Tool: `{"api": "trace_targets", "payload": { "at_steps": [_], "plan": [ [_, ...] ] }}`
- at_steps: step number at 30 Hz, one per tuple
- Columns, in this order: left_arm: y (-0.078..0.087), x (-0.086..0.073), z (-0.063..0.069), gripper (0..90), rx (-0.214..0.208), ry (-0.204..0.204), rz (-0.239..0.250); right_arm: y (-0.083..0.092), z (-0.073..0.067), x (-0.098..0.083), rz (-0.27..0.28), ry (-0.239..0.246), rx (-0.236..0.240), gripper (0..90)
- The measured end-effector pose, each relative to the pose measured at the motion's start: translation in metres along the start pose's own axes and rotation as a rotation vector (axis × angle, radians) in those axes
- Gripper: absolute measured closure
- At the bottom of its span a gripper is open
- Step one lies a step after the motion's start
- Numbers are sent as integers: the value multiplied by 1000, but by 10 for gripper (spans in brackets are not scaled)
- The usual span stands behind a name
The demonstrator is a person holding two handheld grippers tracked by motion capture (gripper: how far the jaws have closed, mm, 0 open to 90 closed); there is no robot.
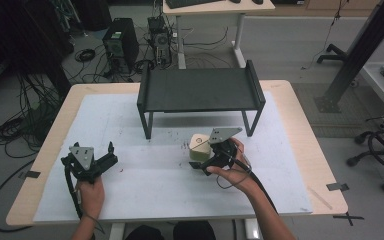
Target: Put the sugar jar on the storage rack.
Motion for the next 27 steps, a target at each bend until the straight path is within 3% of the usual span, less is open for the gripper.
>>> {"api": "trace_targets", "payload": {
  "at_steps": [27],
  "plan": [
    [0, 0, 0, 2, 0, -4, 0, -2, -1, 1, -1, 4, 6, 23]
  ]
}}
Point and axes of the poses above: each handheld gripper's, and its own axes: y roughly backward along the jaws, x roughly out of its top, z roughly to its right, the point moved 6 cm from there along -y, roughly forward along the jaws, and after that the axes turned 6 degrees about -z, right-handed, at the moved point
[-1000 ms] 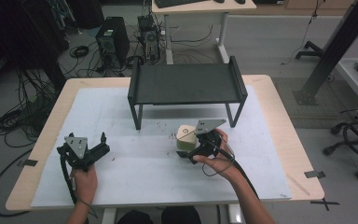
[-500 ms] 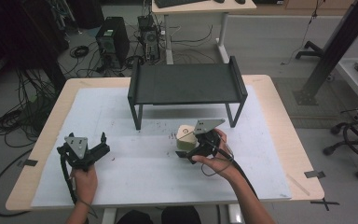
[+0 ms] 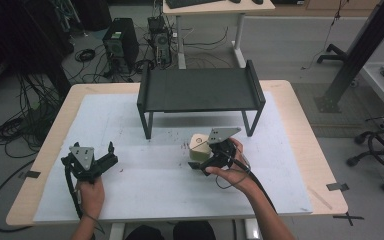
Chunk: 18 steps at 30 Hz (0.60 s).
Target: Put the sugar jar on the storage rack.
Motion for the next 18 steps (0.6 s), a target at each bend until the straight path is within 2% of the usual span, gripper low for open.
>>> {"api": "trace_targets", "payload": {
  "at_steps": [18],
  "plan": [
    [0, 0, 0, 2, 1, 3, 2, -1, 0, 0, -4, 1, 0, 23]
  ]
}}
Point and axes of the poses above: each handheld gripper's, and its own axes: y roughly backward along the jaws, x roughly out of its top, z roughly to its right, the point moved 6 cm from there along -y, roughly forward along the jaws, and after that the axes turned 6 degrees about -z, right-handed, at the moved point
